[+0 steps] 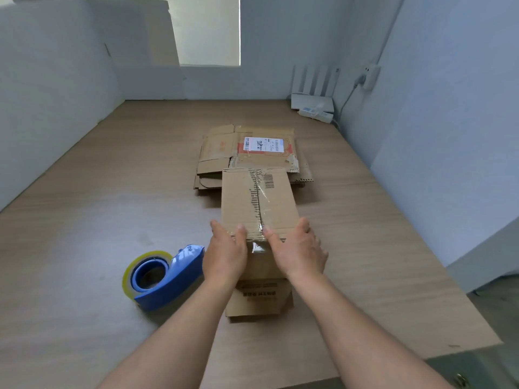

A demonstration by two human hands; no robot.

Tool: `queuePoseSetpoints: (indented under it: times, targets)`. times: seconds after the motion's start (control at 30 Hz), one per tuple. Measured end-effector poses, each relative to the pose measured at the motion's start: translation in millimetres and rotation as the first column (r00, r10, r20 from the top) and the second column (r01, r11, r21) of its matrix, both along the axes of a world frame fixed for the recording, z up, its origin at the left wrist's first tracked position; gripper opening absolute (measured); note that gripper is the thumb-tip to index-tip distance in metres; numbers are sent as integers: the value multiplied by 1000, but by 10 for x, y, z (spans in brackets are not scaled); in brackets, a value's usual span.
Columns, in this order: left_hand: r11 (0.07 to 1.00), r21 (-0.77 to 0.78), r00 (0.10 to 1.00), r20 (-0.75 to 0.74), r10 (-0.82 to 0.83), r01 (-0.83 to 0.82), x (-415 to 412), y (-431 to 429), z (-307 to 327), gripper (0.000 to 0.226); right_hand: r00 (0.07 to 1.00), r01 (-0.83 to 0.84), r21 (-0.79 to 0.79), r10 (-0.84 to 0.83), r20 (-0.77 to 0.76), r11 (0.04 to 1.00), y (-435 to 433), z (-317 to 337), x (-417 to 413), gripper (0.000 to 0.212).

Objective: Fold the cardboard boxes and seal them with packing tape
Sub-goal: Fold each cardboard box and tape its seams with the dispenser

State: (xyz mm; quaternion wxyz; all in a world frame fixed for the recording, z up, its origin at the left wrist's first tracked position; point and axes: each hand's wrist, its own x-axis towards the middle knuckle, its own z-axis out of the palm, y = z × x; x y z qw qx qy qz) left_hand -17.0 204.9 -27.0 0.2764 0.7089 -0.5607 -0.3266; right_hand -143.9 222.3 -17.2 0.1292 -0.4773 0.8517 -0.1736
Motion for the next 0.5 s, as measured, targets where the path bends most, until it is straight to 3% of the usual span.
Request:
queuePoseSetpoints:
  times: [0.1, 0.2, 0.27, 0.33, 0.4, 0.5]
  targets:
    - [998, -60, 991, -135, -5, -3, 84, -18, -96, 46, 981, -46, -103, 64, 181, 994, -25, -32, -267, 32]
    - [997, -54, 990, -127, -69, 62, 182, -54, -100, 57, 968, -167, -127, 187, 167, 978, -43, 29, -476, 37]
    - [973, -48, 973, 63, -223, 226, 235, -43, -70, 72, 948, -319, -44, 319, -4, 947, -47, 70, -516, 77]
    - [935, -9, 873, 360, -329, 356, 254, -46, -35, 85, 838, -457, 111, 469, -280, 882, -56, 62, -509, 109]
    - [925, -14, 768, 562, -307, 380, 250, -82, -9, 86, 709, -527, 193, 554, -437, 827, -101, 54, -536, 98]
    - [892, 5, 690, 632, -353, 452, 311, -137, 1, 78, 623, -643, 206, 660, -420, 738, -143, 58, -694, 77]
